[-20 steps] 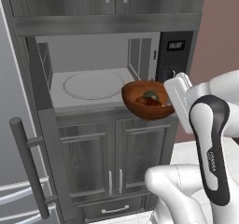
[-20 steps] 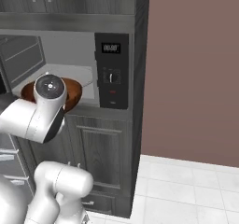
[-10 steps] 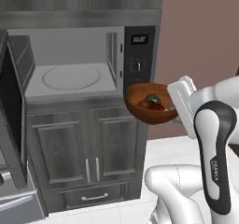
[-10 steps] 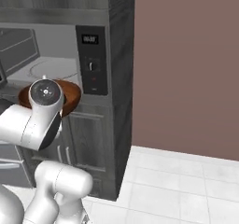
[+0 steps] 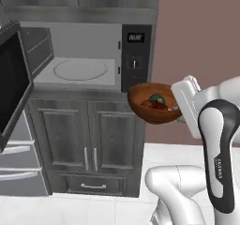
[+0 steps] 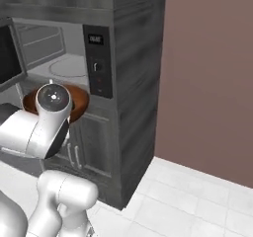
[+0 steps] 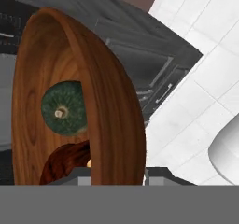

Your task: The microwave is finished heating the steak and squash. Take the bowl containing the food and place it on the dining counter.

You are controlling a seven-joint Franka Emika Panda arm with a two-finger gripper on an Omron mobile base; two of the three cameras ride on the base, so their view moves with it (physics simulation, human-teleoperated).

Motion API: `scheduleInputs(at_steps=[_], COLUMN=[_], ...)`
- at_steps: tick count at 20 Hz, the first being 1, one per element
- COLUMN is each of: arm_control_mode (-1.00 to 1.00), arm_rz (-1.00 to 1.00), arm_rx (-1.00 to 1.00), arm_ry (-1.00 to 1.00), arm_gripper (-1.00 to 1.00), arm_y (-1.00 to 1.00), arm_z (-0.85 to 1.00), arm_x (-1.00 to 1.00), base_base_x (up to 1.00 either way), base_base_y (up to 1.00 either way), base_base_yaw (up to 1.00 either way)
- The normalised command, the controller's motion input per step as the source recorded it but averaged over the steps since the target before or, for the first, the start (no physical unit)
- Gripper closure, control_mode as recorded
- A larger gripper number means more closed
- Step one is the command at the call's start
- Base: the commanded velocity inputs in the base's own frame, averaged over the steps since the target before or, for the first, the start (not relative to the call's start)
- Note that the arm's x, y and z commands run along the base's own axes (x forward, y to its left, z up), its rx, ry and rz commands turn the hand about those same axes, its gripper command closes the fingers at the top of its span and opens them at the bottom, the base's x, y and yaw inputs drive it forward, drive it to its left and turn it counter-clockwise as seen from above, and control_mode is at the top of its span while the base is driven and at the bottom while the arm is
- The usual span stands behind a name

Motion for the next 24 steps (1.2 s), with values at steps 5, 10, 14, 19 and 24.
scheduleInputs(at_steps=[5,10,14,19,24], arm_control_mode=[1.0,1.0,1.0,1.0,1.0], arm_rz=[0.0,0.0,0.0,0.0,0.0], arm_rx=[0.0,0.0,0.0,0.0,0.0], arm_ry=[0.0,0.0,0.0,0.0,0.0], arm_gripper=[1.0,1.0,1.0,1.0,1.0], arm_y=[0.0,0.0,0.0,0.0,0.0], arm_z=[0.0,0.0,0.0,0.0,0.0], arm_x=[0.0,0.0,0.0,0.0,0.0], base_base_x=[-0.17,-0.13,-0.1,0.0,0.08], base_base_y=[-0.13,-0.07,-0.01,0.02,0.31], base_base_yaw=[0.83,0.91,0.88,0.79,0.61])
